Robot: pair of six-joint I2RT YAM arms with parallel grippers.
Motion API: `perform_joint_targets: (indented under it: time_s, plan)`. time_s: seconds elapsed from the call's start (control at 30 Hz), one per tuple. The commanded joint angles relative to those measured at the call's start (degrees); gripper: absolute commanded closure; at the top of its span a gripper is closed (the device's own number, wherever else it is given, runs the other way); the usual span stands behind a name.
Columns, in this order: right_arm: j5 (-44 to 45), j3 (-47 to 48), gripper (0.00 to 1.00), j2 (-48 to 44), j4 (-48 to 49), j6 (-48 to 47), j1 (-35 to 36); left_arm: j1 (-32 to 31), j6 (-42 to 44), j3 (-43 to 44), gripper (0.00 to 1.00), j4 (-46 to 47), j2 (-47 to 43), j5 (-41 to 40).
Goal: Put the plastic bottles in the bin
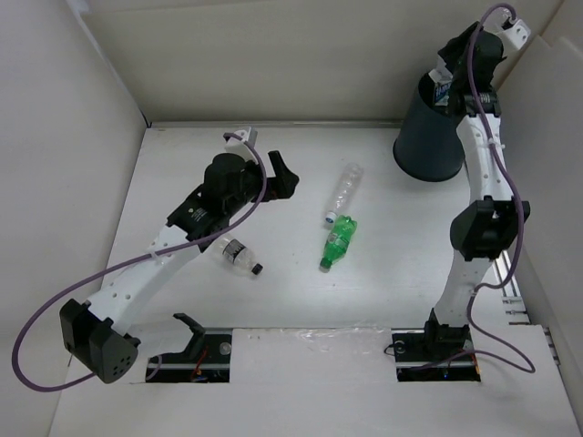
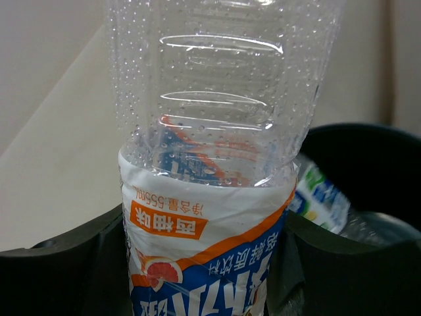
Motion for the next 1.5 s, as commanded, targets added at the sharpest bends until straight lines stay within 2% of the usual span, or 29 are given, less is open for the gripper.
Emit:
perform_joint_targets:
  time_s: [0.0,0.23,0.33,0.4,0.43,0.47,0.5,0.73,0.9,1.03,1.13,1.17,1.2,1.27,1.33,1.47]
  plan:
    - [11.9,10.3,1.0,3.5,-5.9,-2.8,-1.4,-0.1,1.6,-1.6,0.0,5.4,-3.0,2.2]
    - [19.0,11.3,1.0,9.1,-4.6,-6.7,-2.7,-0.6,0.5,-7.4,0.0,10.9,-3.0,5.6]
    - [20.1,11.3,0.93,10.8,-4.1,-7.9,-3.9,-1.2,-0.1,-8.5,0.0,12.2,-1.9,5.6]
    - [20.1,11.9,0.69,11.6,-4.1,-7.9,-4.5,-1.2,-0.1,-9.1,0.0,12.7,-0.5,5.0]
    - [18.3,11.9,0.42,11.6,-4.1,-7.9,-5.2,-1.2,-0.6,-9.1,0.0,12.7,-0.5,5.0]
    - [18.3,11.9,0.05,11.6,-4.1,-7.9,-5.2,-1.2,-0.6,-9.1,0.0,12.7,0.3,5.0]
    - [18.3,11.9,0.0,11.6,-4.1,-7.9,-5.2,-1.2,-0.6,-9.1,0.0,12.7,1.2,4.3]
    - [15.0,13.7,0.0,10.0,-5.9,-8.5,-5.7,-1.2,0.0,-4.2,0.0,11.1,7.9,2.1]
    - [16.2,12.9,0.0,4.8,-10.9,-5.6,-3.8,-1.2,2.2,1.1,0.0,12.3,15.8,5.0]
    - [14.3,1.4,0.0,-6.6,-14.8,-3.5,-1.3,-1.8,6.2,9.5,0.0,10.1,25.2,7.3]
    - [8.4,-12.6,0.0,-19.4,-16.3,-2.9,0.2,-1.8,8.5,17.4,0.0,8.0,33.5,8.4]
    - [6.4,-21.7,0.0,-23.0,-14.9,-2.9,0.8,-1.8,9.1,19.7,0.0,7.0,35.6,9.0]
    - [4.6,-26.4,0.0,-30.4,-13.8,-2.9,0.8,-2.4,9.8,25.0,0.0,4.6,39.9,9.0]
    - [-0.1,-38.5,0.0,-37.1,-10.8,-2.9,2.0,-3.0,11.9,30.2,0.0,2.3,44.0,8.4]
    - [-4.1,-46.6,0.0,-45.5,-10.3,-2.9,2.8,-3.7,13.5,36.9,0.0,0.8,49.7,9.2]
    - [-8.7,-53.4,0.0,-54.6,-11.4,-2.9,4.2,-4.4,14.0,44.6,0.0,-0.1,57.9,12.0]
